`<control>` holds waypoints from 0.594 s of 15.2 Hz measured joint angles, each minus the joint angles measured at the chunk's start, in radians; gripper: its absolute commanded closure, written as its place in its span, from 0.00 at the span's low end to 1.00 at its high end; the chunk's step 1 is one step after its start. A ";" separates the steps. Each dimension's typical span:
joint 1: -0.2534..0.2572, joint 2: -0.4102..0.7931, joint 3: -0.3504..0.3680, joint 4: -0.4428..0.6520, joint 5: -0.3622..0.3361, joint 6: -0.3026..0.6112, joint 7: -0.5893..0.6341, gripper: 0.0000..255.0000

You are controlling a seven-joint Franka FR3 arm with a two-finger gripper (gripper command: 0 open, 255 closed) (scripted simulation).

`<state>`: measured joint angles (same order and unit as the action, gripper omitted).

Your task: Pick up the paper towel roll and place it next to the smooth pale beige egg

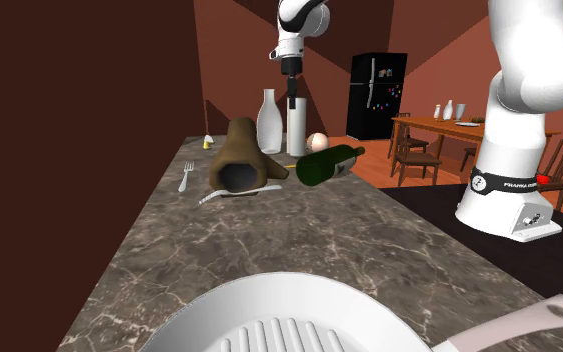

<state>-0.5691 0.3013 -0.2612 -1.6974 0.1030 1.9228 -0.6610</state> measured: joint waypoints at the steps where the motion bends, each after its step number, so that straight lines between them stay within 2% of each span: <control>1: -0.001 0.003 0.000 0.000 0.001 0.003 -0.001 1.00; 6: -0.001 0.005 0.000 0.000 0.001 0.006 -0.002 1.00; 7: -0.001 0.005 0.000 0.000 0.002 0.006 -0.002 0.00; 9: -0.001 0.005 0.000 0.000 0.002 0.006 -0.002 0.00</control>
<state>-0.5701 0.3060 -0.2611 -1.6976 0.1045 1.9285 -0.6627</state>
